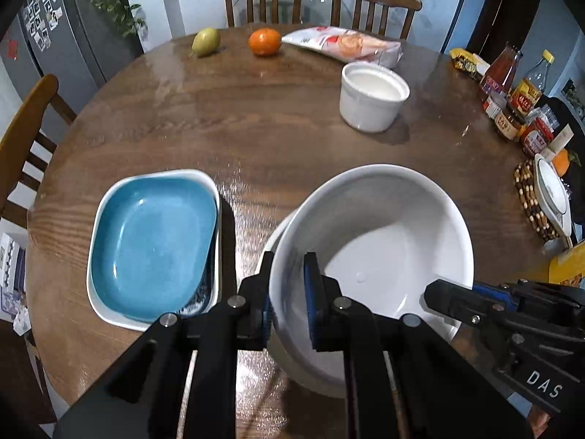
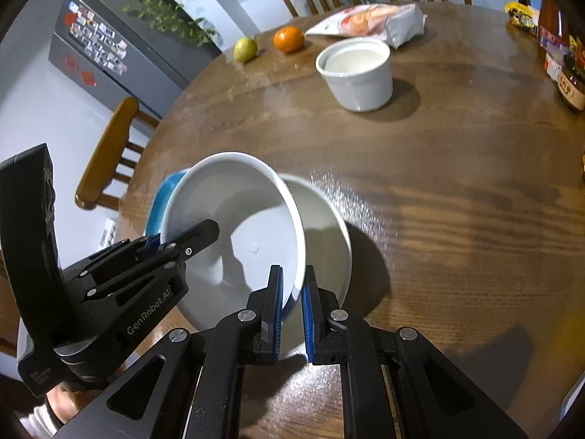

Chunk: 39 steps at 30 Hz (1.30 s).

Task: Organize plates and bowls
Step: 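Lift the medium white bowl with both grippers over the large bowl, then lower the medium bowl into the large bowl and open both grippers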

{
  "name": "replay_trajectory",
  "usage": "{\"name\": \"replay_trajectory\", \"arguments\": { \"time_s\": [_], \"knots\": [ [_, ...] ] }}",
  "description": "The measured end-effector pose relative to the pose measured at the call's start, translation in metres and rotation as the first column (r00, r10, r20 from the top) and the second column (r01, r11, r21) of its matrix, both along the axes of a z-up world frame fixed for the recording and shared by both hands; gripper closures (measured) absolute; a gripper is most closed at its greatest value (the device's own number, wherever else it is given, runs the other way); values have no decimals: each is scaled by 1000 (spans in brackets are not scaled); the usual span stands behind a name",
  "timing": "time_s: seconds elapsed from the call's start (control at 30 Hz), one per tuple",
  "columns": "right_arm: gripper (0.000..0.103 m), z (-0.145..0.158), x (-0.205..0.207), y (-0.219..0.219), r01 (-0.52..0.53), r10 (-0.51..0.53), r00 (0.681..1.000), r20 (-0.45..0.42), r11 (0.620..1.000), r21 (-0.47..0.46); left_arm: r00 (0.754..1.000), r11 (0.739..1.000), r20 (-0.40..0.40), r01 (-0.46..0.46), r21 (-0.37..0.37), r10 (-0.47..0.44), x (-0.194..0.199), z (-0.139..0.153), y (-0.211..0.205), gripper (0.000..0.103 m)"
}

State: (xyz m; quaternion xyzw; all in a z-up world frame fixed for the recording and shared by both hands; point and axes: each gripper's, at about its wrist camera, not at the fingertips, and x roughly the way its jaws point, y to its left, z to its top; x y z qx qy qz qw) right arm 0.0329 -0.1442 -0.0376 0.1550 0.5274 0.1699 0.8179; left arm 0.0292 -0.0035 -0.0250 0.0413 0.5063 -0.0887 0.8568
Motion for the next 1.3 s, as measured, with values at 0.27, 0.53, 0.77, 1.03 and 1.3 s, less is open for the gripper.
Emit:
{"name": "replay_trajectory", "arguments": {
  "time_s": [0.27, 0.53, 0.77, 1.03, 1.3],
  "knots": [
    [92, -13, -2, 4, -9, 9, 999, -40, 1000, -21, 999, 999, -29, 18, 27, -17, -1, -10, -7, 88],
    [92, -10, -3, 6, -16, 14, 999, -29, 997, -82, 999, 998, -38, 38, 50, -36, -1, -17, -10, 88],
    [92, -8, -1, 8, -19, 16, 1000, -26, 994, -111, 998, 996, -40, 54, 68, -52, -1, -18, -10, 88],
    [92, -8, -1, 8, -17, 14, 1000, -26, 994, -108, 997, 995, -39, 62, 76, -59, -2, -19, -12, 88],
    [92, -7, -1, 7, -18, 16, 1000, -26, 994, -111, 997, 995, -39, 64, 79, -61, -1, -19, -14, 83]
  ]
}}
